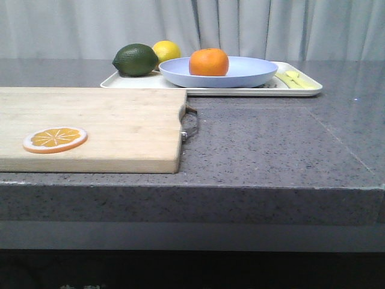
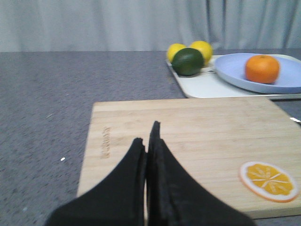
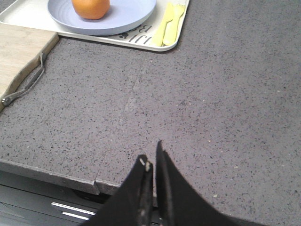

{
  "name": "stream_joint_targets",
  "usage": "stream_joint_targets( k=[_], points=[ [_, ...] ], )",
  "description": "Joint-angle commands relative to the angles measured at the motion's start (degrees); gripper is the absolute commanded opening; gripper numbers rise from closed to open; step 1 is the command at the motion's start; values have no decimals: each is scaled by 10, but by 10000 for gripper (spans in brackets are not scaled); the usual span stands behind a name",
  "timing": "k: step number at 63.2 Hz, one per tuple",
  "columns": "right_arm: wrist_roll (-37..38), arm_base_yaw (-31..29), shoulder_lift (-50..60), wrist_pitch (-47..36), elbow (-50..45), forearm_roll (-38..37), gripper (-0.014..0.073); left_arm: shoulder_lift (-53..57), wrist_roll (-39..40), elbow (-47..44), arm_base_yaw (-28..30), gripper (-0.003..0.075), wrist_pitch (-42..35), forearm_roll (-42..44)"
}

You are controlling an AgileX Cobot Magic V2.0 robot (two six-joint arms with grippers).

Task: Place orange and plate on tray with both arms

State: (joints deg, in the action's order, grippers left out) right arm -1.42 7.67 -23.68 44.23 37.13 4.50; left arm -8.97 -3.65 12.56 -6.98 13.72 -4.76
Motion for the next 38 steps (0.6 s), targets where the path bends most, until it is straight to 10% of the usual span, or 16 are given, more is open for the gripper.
stream_joint_targets(
  k=[1,38],
  points=[
    [-6,0,-3,-42,14,-6,44,39,5,-31,32,-18,-78,-6],
    [-6,0,-3,-42,14,-6,44,105,110,-129,44,-18,-143,48]
  ],
)
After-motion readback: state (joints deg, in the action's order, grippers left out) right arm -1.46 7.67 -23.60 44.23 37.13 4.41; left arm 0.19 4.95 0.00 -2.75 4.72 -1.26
